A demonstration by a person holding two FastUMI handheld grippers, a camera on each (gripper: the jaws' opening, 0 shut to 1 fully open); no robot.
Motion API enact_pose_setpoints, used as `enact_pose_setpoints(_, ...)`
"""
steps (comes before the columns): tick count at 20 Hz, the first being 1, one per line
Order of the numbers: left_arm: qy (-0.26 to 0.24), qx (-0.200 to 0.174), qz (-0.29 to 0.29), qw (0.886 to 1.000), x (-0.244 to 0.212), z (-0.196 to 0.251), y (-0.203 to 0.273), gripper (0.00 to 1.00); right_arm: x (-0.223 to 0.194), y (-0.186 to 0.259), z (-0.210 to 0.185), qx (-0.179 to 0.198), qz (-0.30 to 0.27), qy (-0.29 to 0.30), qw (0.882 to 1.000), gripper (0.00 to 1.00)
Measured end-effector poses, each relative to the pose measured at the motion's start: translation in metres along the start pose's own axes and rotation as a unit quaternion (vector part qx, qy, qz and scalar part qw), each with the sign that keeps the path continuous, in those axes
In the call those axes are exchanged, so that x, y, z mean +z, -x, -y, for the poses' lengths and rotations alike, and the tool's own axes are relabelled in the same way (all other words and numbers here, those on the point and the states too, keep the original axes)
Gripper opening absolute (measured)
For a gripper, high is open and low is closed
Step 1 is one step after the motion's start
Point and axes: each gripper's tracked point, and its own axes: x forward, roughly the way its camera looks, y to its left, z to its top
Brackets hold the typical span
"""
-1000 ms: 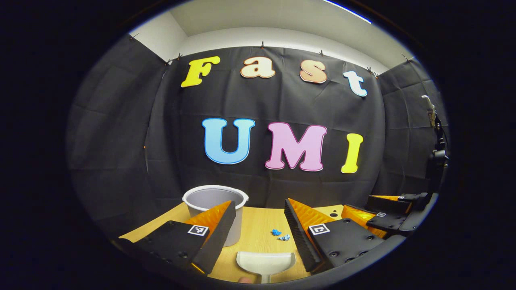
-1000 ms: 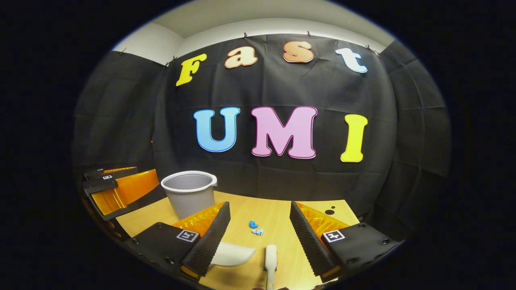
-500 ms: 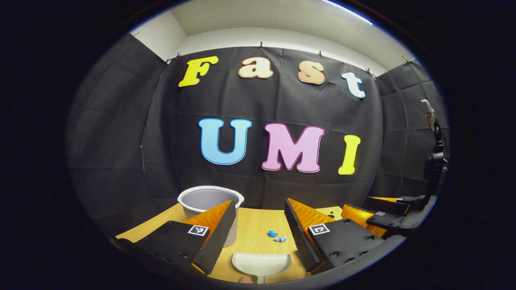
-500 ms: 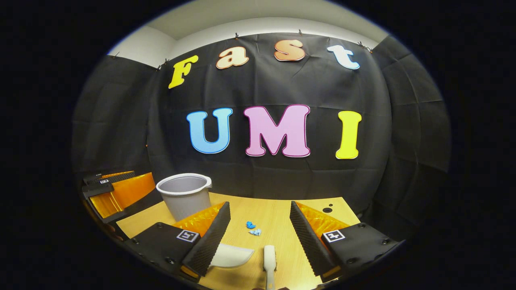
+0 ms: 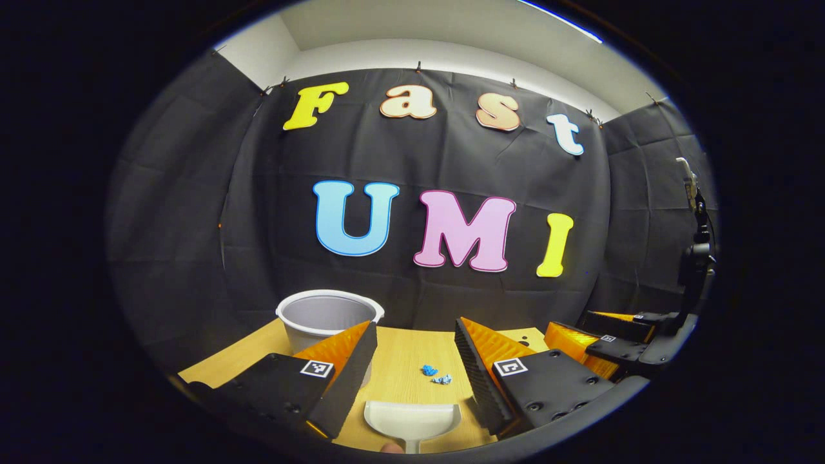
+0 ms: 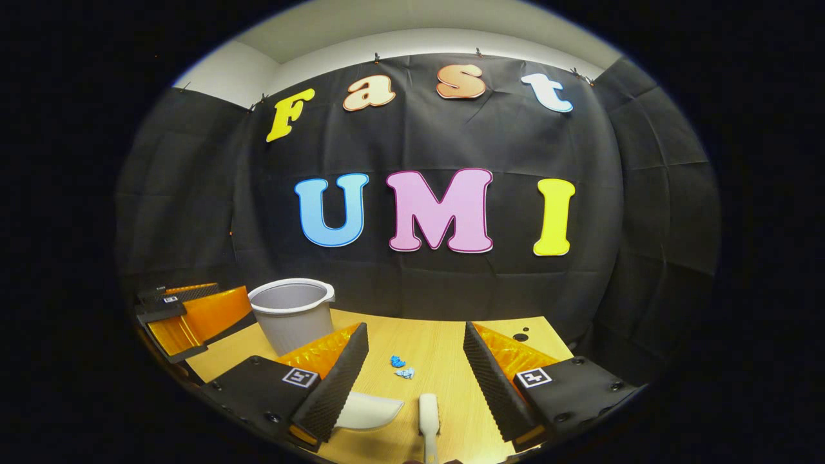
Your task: Pick up the small broom and dustpan from the desktop, sweep the trash into the dustpan with the broom, and then empty the trash into the garbage bin.
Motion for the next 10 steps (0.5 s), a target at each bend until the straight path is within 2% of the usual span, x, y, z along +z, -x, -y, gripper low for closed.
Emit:
enact_pose_setpoints(2,0.018,0.002,-0.009,1.000,-0.007,-0.008,0.004,0.73,-0.002,0.004,-0.003,-0.004,-0.006,-0.004,1.000,0.91)
enact_pose_setpoints(3,0.021,0.001,-0.010,1.000,-0.007,-0.012,0.007,0.73,0.000,0.005,-0.005,-0.009,-0.004,-0.004,1.000,0.95)
enact_pose_setpoints(6,0.002,-0.008,0.003,1.000,-0.002,-0.024,0.017,0.73,0.004,0.009,-0.010,-0.026,0.003,0.011,1.000,0.95)
enact_pose_setpoints(10,0.004,-0.040,0.020,0.999,0.003,-0.028,0.031,0.73,0.015,0.023,-0.016,-0.059,0.019,0.037,0.997,0.95)
